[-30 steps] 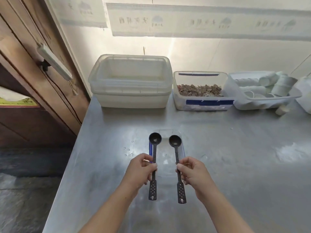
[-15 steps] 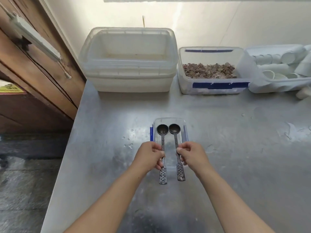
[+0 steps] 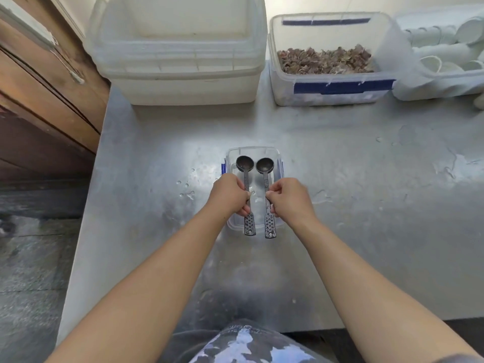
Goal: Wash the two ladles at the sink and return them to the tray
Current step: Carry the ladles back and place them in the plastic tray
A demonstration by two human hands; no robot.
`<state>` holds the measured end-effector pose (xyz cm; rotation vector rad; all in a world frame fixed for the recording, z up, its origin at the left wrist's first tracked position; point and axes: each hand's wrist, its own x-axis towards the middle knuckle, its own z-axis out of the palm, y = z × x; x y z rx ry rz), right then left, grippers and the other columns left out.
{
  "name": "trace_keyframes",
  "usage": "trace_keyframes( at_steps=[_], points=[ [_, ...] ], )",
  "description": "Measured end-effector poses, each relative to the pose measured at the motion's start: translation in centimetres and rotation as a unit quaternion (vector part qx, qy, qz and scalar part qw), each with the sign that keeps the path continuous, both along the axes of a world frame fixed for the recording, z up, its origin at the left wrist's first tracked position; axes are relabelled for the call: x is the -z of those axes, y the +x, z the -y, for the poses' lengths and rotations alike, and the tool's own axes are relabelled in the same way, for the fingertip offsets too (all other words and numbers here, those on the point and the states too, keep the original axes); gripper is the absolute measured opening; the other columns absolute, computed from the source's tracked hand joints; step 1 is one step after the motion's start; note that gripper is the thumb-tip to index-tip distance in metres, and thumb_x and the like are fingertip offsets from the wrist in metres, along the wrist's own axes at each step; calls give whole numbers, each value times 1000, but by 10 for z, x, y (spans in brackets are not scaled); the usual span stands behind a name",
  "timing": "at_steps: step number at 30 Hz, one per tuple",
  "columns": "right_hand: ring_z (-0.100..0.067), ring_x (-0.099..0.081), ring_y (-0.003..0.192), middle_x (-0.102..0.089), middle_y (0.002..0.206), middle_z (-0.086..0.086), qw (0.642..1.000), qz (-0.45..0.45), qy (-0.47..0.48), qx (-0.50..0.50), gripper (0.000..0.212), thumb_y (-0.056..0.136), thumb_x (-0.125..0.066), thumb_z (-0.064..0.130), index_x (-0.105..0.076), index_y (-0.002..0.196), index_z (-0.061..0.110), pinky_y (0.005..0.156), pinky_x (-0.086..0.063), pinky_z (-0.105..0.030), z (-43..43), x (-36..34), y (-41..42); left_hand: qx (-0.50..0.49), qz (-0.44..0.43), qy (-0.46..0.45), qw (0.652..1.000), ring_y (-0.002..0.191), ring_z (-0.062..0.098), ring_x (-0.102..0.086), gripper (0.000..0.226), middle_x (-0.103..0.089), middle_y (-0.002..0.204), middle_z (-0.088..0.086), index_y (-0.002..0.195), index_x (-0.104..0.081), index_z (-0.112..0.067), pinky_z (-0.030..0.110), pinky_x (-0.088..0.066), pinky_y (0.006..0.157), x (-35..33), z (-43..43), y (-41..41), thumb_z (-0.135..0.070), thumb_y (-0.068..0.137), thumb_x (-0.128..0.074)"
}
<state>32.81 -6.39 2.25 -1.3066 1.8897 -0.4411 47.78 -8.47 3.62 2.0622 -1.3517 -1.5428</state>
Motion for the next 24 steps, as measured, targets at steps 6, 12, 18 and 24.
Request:
trace_keyframes(
  at_steps=[6,12,18,24],
  points=[
    [-34,-69,65,-68,67,-14,990,-108,-5,-86,17,84,-58,13,-66,71,5,68,-59,-41,8,0,6,38,67,-31,997,45,25,-70,18,-69,58,22,73,-54,-3,40,-63,57,7,-1,-8,5,89,-50],
    [-34,-57,71,-67,76,-15,976,-187,-18,-115,15,87,-58,13,-60,74,6,59,-39,-32,12,5,10,79,141,-62,985,72,38,-70,13,-67,78,23,75,-51,-3,47,-61,69,12,-2,-13,8,82,-47],
    [-35,-60,77,-68,83,-15,969,-211,-32,-124,13,89,-57,13,-65,83,5,60,-38,-32,11,12,13,97,204,-109,968,61,24,-42,16,-41,64,2,72,-48,-8,30,-27,48,18,-6,-16,4,83,-50],
    [-32,-45,68,-67,84,-16,968,-220,-32,-112,14,88,-54,10,-54,75,10,59,-33,-32,10,12,15,88,205,-129,966,60,26,-43,14,-42,63,3,73,-51,-7,33,-32,54,27,-7,-15,2,83,-49]
  ],
)
